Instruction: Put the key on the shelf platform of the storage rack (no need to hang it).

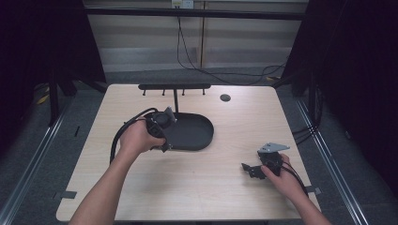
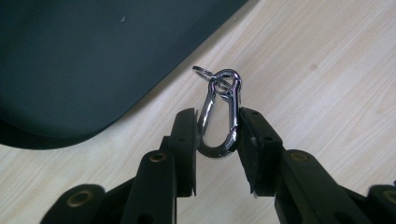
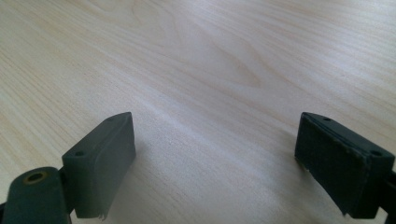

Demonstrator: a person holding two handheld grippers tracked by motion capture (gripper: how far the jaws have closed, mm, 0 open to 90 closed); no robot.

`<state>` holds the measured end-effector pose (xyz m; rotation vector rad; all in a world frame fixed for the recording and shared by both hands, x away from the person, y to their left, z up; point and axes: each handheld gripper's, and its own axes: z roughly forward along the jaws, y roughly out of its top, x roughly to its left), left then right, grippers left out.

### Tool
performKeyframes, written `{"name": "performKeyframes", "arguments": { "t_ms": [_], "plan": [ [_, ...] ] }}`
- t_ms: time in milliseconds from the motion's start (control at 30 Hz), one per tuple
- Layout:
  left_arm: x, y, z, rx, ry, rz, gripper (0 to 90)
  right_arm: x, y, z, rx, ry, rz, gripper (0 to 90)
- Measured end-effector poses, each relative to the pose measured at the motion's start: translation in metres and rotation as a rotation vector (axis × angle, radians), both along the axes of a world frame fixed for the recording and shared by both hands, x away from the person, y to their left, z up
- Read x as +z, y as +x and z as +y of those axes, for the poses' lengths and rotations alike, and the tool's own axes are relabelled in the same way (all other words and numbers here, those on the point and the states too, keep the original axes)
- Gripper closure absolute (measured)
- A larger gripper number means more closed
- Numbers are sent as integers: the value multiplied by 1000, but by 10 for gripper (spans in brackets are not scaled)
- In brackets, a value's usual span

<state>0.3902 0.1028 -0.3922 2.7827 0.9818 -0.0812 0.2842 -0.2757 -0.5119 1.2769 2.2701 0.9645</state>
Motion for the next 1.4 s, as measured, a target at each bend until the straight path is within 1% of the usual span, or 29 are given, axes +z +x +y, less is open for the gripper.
{"name": "performKeyframes", "arguments": {
  "t_ms": [233,600,833,1000,1167,1333,1367,1400],
  "plan": [
    [5,6,-1,8,-17,18,684,0,0,0,-2,2,0,119],
    [4,18,4,43,-32,31,685,0,0,0,-2,2,0,119],
    [13,21,5,48,-24,12,686,0,0,0,-2,2,-1,119],
    [20,21,5,52,-23,7,686,0,0,0,0,1,-4,119],
    [23,22,3,45,-29,3,686,0,0,0,-1,1,-3,119],
    [23,27,3,51,-24,12,687,0,0,0,0,1,-4,119],
    [23,29,2,60,-21,12,687,0,0,0,-1,1,-4,119],
    [23,30,2,56,-21,10,687,0,0,0,0,1,-4,119]
  ]
}}
